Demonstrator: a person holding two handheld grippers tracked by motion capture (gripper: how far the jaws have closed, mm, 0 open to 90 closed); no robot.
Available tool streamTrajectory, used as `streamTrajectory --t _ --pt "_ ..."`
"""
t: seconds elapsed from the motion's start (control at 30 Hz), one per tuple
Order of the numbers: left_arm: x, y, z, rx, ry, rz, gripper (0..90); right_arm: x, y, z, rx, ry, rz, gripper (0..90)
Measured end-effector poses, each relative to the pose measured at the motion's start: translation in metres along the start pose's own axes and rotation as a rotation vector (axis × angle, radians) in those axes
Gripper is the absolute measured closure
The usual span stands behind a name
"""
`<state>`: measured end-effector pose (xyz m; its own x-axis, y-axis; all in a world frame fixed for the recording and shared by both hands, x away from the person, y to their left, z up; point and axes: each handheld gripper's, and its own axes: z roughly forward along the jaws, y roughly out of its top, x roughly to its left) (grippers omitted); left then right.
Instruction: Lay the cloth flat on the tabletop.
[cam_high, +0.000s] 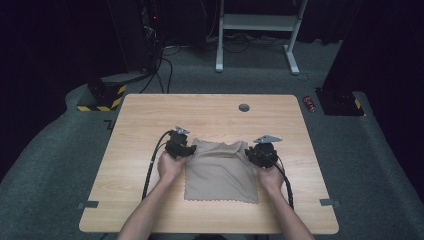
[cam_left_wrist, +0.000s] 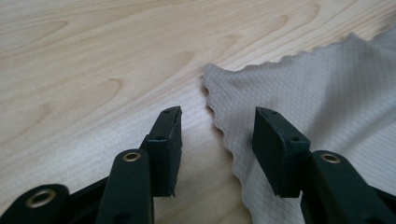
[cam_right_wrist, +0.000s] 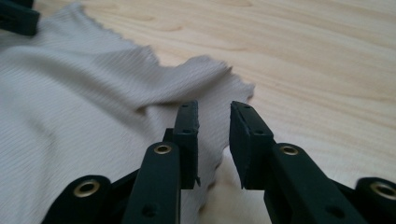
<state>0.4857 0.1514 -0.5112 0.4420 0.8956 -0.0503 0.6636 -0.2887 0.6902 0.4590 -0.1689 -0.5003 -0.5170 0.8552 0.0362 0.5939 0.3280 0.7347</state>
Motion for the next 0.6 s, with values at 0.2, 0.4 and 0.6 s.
streamTrajectory --t 0.2,0.4,0.6 --pt "0.002 0.008 0.009 0.025 0.014 -0.005 53.0 -0.008 0.008 0.017 0.025 -0.035 0.048 68.2" --pt "0.0 0.008 0.01 0.02 0.033 0.023 58.7 -0.009 0.01 0.028 0.063 -0.043 0.061 68.4" --pt "-0.004 0.009 0.01 0.029 -0.007 0.06 76.2 -0.003 0.013 0.034 0.077 -0.053 0.013 84.6"
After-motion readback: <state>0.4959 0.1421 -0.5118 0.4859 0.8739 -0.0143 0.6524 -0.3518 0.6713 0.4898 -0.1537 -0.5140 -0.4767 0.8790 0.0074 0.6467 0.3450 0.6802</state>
